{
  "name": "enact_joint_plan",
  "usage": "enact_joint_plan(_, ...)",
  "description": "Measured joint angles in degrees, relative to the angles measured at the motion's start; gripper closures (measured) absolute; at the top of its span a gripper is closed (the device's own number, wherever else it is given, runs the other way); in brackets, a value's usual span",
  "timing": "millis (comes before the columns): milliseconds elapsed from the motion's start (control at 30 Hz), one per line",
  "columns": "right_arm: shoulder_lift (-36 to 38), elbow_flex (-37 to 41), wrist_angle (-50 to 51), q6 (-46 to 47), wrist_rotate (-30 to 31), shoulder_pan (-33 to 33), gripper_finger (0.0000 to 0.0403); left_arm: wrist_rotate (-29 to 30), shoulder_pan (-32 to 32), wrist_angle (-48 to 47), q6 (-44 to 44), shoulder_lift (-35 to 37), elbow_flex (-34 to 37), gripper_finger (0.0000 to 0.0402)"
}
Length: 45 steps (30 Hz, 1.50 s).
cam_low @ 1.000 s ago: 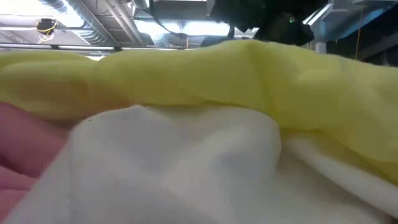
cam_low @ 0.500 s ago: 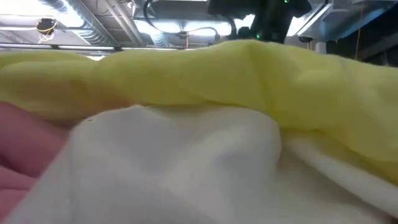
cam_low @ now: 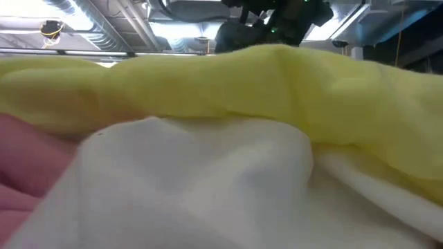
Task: Fold laundry
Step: Fold the yellow shirt
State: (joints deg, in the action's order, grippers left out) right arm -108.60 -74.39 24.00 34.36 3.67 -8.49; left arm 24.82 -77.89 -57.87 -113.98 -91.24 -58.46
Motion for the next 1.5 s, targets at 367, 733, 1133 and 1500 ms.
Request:
enact_joint_plan(367,-3.7,0.0,-1.2,1.9,-0.8,0.2,0.0147,0.0,0.0,0.0,0.0,0.0,0.0,0.0402)
enact_joint_plan(733,-6.4,0.0,3.7,7.5,2.8,0.3,0.0343,0.0,0.0,0.0,-0.1,0.0,0.0,0.0402)
enact_joint_plan(1133,2.6,-0.1,22.6,7.4,8.0,-0.1,0.0401,-0.1,0.0,0.2,-0.4,0.0,0.0,0.0402)
enact_joint_plan(1500,2.6,4.9,28.2,15.1,7.9,-0.2,0.0384,-0.1,0.0,0.0,-0.1,0.0,0.0,0.0402)
